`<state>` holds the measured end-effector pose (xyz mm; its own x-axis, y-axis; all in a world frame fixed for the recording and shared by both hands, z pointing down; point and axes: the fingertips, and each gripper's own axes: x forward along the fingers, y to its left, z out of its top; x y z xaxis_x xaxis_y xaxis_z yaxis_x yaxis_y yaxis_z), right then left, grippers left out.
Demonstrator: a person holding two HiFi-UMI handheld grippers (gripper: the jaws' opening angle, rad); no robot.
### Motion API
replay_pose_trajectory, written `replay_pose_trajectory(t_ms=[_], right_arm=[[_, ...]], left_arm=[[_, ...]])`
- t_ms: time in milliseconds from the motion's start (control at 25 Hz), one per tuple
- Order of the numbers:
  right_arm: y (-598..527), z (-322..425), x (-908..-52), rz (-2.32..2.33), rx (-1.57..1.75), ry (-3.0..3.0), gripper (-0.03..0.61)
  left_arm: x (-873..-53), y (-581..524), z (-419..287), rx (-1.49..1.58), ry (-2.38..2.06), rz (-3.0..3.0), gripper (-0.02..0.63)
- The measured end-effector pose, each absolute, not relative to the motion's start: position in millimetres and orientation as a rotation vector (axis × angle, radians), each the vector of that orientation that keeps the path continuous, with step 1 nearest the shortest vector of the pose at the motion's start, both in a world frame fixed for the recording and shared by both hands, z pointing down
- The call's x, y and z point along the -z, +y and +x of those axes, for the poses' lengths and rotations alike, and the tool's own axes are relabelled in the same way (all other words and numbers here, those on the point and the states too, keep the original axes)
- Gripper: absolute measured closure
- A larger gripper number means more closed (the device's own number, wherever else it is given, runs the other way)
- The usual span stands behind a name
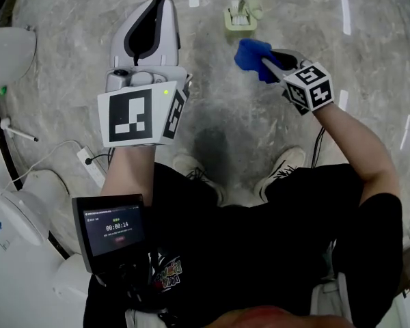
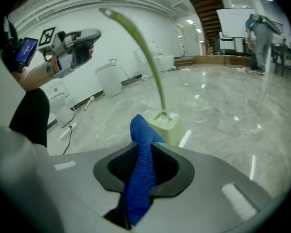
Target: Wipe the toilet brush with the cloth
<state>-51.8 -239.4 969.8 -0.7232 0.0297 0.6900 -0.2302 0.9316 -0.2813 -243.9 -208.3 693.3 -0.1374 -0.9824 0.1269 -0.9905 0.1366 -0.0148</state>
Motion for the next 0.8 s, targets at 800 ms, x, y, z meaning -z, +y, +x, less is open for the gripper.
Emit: replay_pose_trajectory(t_ms=[800], right_arm=[[-337, -87, -995, 0.597, -0.907, -2.390, 0.499]], left_arm=[[-703, -214, -220, -0.254, -2.300, 2.038, 0.601]])
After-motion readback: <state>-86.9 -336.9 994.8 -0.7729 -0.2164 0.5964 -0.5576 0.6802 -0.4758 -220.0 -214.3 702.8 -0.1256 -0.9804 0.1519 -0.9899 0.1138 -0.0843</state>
